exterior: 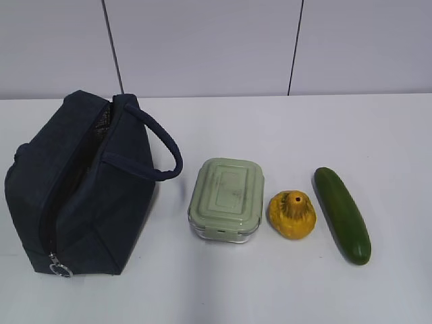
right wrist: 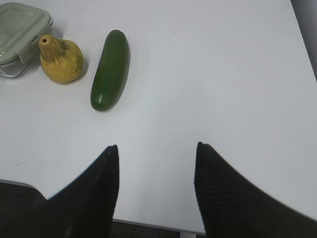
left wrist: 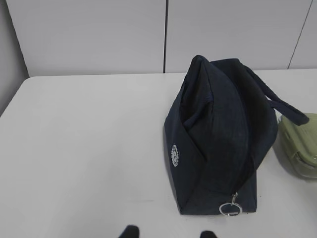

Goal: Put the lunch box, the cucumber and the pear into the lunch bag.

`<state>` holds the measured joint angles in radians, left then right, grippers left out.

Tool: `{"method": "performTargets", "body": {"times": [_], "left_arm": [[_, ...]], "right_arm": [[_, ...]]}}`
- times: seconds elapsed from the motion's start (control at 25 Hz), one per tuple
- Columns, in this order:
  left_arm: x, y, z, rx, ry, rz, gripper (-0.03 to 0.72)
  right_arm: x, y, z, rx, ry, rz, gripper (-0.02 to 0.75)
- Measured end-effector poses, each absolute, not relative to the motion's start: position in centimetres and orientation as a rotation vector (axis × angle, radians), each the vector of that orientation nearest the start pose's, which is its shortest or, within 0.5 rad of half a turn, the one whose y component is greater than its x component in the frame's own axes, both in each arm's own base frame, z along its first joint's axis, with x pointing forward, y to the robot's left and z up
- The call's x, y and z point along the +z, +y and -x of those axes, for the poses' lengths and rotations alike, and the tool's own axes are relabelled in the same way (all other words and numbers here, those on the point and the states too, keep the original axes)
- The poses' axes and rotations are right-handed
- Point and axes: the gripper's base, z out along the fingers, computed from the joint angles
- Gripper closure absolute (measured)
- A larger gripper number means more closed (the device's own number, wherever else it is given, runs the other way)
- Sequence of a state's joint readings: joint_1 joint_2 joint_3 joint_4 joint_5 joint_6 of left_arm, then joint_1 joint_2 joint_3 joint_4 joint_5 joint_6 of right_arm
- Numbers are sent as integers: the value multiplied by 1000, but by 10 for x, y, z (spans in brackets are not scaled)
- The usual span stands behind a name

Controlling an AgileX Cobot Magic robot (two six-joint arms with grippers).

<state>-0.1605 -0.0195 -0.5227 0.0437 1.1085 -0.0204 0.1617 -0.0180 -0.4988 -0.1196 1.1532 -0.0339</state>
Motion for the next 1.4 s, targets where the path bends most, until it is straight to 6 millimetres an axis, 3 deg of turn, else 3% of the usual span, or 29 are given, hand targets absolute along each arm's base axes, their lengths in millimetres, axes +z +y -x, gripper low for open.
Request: {"method": "performTargets", "body": {"times": [0.88, 1.08, 1.2, 1.4], "left_arm": [[280, 6, 12, -60, 2045, -139, 450], [280, 3, 9, -93, 2067, -144, 450], [288, -4, -7, -146, 2154, -152, 434], [313, -25, -49, -352, 2232, -174, 366]], "right_arm": [[270, -12, 10, -68, 2104, 193, 343], [279, -9, 10, -33, 2065, 193, 343], [284, -4, -9, -15, 2161, 210, 343], [290, 6, -61, 21, 2335, 184, 343]]}}
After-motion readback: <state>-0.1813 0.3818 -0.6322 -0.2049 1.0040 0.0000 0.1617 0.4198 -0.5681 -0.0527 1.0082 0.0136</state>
